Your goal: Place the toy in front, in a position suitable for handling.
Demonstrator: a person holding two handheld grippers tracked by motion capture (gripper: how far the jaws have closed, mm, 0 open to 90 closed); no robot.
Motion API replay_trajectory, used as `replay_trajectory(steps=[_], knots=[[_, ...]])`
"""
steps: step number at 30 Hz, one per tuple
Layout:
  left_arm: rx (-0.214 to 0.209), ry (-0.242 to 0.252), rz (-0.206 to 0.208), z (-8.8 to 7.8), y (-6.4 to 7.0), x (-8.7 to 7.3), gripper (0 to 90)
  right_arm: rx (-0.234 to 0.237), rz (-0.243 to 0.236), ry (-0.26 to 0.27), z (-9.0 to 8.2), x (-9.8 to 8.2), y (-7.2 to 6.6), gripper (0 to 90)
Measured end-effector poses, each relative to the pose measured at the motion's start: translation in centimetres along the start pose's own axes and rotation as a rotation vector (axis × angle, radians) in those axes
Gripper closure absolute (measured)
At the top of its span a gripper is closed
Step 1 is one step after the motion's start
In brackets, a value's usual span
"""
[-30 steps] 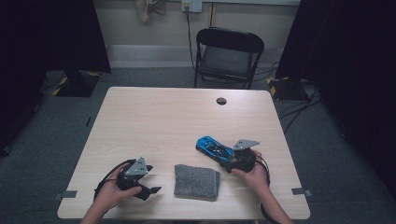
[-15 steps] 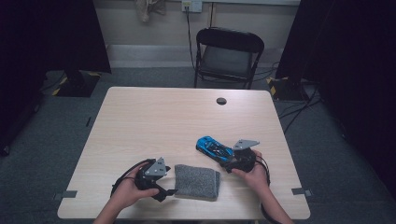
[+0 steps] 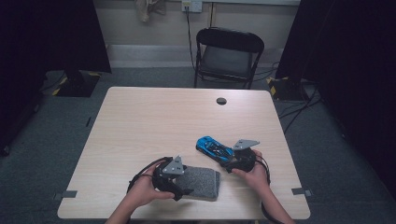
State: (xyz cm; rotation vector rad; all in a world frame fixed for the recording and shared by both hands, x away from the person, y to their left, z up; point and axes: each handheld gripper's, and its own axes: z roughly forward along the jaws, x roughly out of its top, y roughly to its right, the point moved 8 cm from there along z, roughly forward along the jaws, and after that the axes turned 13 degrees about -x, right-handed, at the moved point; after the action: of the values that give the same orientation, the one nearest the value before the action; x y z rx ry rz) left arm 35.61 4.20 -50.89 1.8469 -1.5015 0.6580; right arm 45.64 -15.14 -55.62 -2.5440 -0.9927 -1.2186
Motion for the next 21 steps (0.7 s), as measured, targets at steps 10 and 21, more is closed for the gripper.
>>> replay_trajectory(steps=[10,21], knots=[[-0.013,-0.062,0.018,2.4,-1.3,0.6,16.3,0.000,0.000,0.000,0.0,0.0,0.0,23.4],[-0.013,-0.107,0.037,4.0,-2.1,-0.3,16.3,0.000,-0.001,0.000,0.0,0.0,0.0,23.4]])
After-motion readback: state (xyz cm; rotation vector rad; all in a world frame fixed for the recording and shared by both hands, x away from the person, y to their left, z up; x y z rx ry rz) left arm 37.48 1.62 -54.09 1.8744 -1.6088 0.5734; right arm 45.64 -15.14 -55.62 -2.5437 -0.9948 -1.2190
